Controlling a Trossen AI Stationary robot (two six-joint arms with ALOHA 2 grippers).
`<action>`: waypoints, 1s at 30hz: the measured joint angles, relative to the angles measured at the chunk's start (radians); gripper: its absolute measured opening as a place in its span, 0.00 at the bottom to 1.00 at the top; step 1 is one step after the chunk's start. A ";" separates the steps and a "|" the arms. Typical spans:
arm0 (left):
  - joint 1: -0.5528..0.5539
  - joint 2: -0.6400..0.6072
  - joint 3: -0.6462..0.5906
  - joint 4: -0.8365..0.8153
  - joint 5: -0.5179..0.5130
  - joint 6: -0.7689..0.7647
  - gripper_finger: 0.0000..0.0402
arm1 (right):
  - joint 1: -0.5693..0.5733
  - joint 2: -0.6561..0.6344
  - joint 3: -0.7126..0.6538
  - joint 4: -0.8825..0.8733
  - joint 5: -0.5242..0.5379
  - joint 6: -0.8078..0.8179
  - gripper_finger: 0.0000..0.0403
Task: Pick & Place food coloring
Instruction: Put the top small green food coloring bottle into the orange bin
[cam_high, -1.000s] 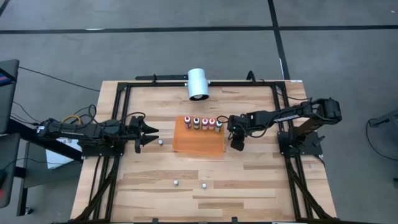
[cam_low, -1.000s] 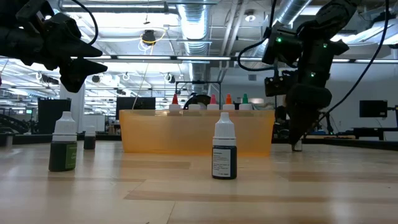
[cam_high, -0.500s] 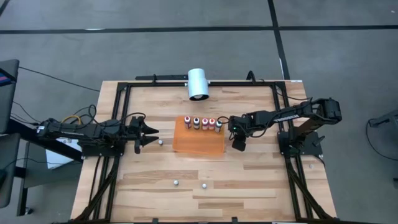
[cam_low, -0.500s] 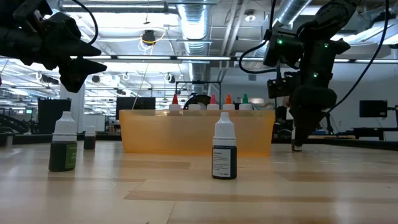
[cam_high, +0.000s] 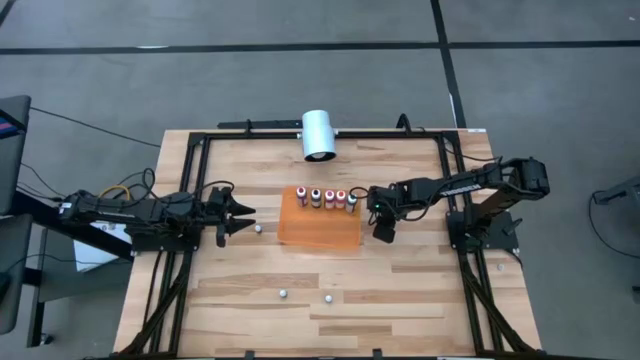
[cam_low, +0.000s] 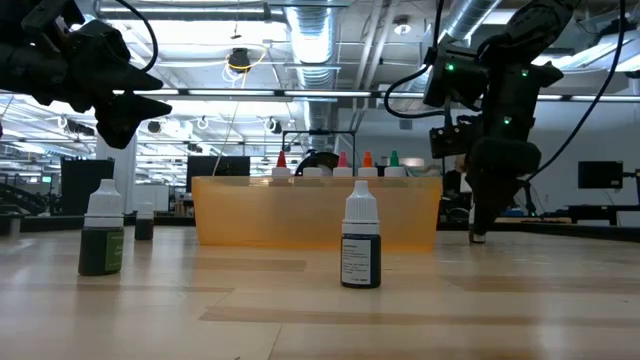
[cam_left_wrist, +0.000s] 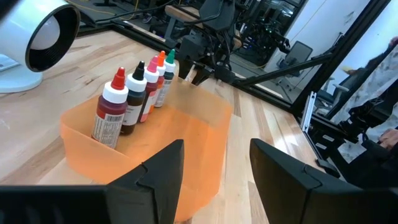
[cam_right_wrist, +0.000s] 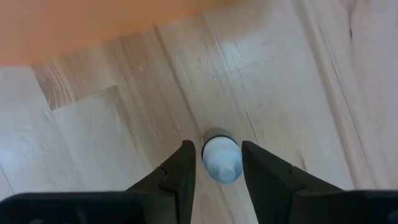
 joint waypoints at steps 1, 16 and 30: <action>0.000 0.000 0.000 0.000 0.000 0.000 0.44 | 0.000 0.000 0.000 0.000 0.000 0.003 0.29; 0.000 0.000 0.000 0.000 0.000 -0.004 0.44 | 0.000 0.000 0.000 0.000 0.001 0.021 0.27; 0.000 0.000 0.000 0.000 0.000 -0.004 0.44 | 0.000 0.000 0.048 -0.013 0.000 0.017 0.18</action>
